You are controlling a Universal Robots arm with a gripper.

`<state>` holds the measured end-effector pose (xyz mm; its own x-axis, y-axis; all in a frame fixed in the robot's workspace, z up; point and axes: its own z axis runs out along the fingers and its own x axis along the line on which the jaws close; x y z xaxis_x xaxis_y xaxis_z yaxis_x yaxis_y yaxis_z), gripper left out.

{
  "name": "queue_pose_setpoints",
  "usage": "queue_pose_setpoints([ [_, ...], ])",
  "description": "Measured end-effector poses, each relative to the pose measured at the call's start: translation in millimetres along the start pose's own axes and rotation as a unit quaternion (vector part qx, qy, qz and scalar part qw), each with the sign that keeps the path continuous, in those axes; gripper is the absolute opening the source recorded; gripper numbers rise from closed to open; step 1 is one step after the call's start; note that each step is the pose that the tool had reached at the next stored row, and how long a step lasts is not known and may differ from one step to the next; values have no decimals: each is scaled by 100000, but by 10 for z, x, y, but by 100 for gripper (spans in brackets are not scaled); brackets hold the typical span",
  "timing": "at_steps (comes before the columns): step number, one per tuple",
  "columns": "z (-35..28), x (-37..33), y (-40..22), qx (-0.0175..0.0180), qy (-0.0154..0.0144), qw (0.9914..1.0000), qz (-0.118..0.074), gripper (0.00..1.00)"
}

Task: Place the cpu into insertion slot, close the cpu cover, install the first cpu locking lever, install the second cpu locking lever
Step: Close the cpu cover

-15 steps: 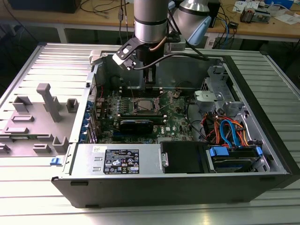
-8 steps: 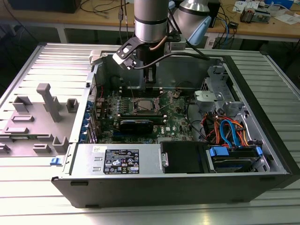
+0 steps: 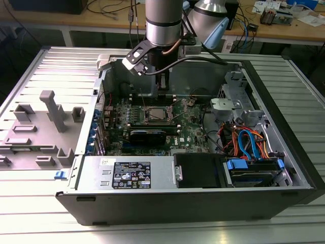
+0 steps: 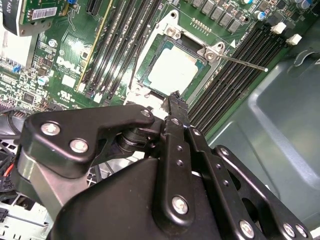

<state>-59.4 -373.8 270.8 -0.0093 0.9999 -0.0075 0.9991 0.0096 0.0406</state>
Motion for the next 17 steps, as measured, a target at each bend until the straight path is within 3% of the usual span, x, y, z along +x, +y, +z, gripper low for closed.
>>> queue_pose_setpoints([
  [5,1,0,40,14,-3,100000,12,11],
  [12,8,-2,207,167,-3,100000,15,11],
  [17,9,0,244,183,-7,100000,13,11],
])
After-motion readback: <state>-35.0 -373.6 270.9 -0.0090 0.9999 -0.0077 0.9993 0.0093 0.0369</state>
